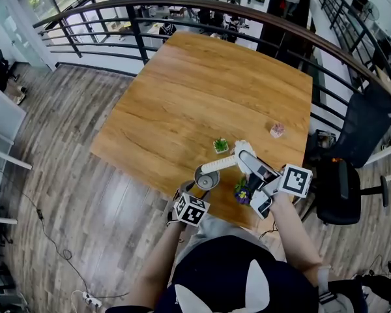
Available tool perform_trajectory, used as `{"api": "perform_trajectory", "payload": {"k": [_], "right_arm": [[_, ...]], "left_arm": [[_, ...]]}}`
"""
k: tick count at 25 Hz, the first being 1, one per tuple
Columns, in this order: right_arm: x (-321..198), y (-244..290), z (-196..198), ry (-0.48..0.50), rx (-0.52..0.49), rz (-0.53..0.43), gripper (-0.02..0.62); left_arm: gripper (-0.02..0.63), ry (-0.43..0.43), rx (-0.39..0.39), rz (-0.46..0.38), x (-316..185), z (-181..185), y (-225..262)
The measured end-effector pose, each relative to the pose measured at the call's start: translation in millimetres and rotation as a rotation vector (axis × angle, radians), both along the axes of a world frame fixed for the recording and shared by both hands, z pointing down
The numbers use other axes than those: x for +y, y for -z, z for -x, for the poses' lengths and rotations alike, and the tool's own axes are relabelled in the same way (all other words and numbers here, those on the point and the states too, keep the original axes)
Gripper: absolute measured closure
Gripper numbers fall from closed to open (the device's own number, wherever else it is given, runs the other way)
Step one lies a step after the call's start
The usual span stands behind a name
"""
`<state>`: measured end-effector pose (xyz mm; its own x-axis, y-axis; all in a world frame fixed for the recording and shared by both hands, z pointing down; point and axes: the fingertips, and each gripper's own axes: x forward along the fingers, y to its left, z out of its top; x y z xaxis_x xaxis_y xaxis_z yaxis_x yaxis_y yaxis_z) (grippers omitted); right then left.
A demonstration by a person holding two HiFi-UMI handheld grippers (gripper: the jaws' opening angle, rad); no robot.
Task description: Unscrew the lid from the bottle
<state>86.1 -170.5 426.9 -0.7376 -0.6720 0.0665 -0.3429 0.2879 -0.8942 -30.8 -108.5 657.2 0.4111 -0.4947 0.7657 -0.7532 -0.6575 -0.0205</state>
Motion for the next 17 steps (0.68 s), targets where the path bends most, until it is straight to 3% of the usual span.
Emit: {"api": "perform_trajectory", "payload": {"k": [17], "right_arm": [[-0.4, 4.7, -1.8, 0.016, 0.012, -0.014, 0.153]], "left_arm": [[0.354, 0.005, -0.002, -0.011, -1.9, -2.3, 2.9]]}}
